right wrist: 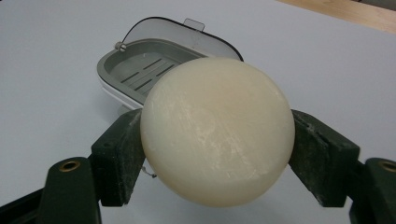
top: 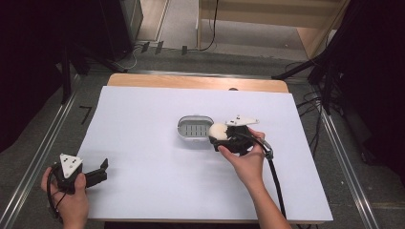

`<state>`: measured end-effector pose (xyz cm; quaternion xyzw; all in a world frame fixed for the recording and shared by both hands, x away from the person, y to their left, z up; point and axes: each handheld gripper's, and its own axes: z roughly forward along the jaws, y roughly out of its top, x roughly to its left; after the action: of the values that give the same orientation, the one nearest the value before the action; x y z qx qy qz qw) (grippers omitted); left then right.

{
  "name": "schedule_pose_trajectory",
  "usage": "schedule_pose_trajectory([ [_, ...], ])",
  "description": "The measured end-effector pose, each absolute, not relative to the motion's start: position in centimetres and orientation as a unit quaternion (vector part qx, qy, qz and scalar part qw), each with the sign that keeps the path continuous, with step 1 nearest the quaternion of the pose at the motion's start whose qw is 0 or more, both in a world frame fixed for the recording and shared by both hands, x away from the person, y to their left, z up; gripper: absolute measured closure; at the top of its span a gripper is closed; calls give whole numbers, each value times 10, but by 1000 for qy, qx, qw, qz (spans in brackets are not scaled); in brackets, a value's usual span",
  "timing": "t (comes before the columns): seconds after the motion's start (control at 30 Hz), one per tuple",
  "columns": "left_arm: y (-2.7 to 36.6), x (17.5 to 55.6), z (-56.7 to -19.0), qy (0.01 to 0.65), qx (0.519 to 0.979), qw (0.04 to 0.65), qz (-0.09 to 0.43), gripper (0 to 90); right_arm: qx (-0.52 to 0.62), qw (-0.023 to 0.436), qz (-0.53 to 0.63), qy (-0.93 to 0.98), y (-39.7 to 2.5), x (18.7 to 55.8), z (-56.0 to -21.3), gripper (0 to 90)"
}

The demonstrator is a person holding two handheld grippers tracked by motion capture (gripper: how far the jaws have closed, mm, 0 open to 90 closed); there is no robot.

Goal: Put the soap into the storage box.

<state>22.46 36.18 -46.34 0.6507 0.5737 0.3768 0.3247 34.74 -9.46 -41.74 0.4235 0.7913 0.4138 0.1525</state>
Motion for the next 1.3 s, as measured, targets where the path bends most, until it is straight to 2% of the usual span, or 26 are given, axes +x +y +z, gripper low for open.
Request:
schedule_pose_trajectory([
  [1.3, 362, 225, -463, 573, 651, 325, 377, 0, 439, 135, 432, 776, -59, 378, -427, 250],
])
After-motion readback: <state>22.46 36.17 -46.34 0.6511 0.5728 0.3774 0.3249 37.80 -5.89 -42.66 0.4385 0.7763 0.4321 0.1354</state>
